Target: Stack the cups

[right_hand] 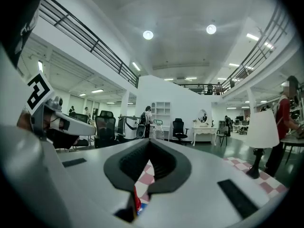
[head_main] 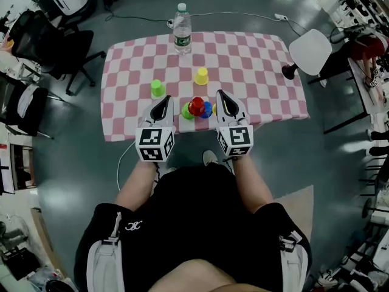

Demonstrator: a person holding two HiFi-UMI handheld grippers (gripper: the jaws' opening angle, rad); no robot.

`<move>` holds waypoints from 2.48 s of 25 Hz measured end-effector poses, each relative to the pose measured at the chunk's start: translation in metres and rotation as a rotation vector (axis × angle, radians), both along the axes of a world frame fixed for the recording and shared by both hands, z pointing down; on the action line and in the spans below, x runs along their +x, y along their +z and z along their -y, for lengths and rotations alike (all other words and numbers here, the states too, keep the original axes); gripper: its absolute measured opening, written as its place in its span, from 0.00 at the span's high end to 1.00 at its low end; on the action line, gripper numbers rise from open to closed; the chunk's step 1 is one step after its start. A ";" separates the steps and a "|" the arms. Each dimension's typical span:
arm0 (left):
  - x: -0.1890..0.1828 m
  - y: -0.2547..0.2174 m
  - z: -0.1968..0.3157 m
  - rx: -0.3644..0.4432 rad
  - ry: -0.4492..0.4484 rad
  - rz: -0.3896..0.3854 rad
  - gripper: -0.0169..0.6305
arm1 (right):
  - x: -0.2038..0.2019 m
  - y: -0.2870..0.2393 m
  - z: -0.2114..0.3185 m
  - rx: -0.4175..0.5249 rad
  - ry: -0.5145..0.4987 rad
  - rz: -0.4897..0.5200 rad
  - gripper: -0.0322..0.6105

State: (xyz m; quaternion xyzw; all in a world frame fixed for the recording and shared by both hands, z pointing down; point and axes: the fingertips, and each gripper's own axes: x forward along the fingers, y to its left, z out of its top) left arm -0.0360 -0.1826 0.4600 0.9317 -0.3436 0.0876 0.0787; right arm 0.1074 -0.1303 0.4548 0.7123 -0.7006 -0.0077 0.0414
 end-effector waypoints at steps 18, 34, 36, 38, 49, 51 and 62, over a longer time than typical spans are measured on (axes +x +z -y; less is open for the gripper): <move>0.042 -0.001 0.035 0.018 -0.117 0.026 0.95 | 0.086 0.031 0.043 -0.183 -0.384 -0.167 0.94; -0.011 0.021 0.034 -0.035 -0.486 0.084 0.95 | 0.112 0.142 0.126 -0.489 -0.844 -0.198 0.60; -0.017 0.022 0.030 -0.037 -0.526 0.094 0.95 | 0.104 0.158 0.134 -0.513 -0.878 -0.197 0.59; -0.024 0.022 0.025 -0.037 -0.564 0.105 0.95 | 0.096 0.171 0.142 -0.531 -0.900 -0.187 0.58; -0.055 0.021 0.007 -0.039 -0.722 0.162 0.95 | 0.065 0.222 0.180 -0.583 -0.925 -0.178 0.57; -0.054 0.020 0.007 -0.038 -0.726 0.167 0.95 | 0.062 0.227 0.182 -0.593 -0.935 -0.198 0.57; -0.054 0.020 0.006 -0.038 -0.725 0.180 0.95 | 0.060 0.244 0.192 -0.633 -0.903 -0.278 0.62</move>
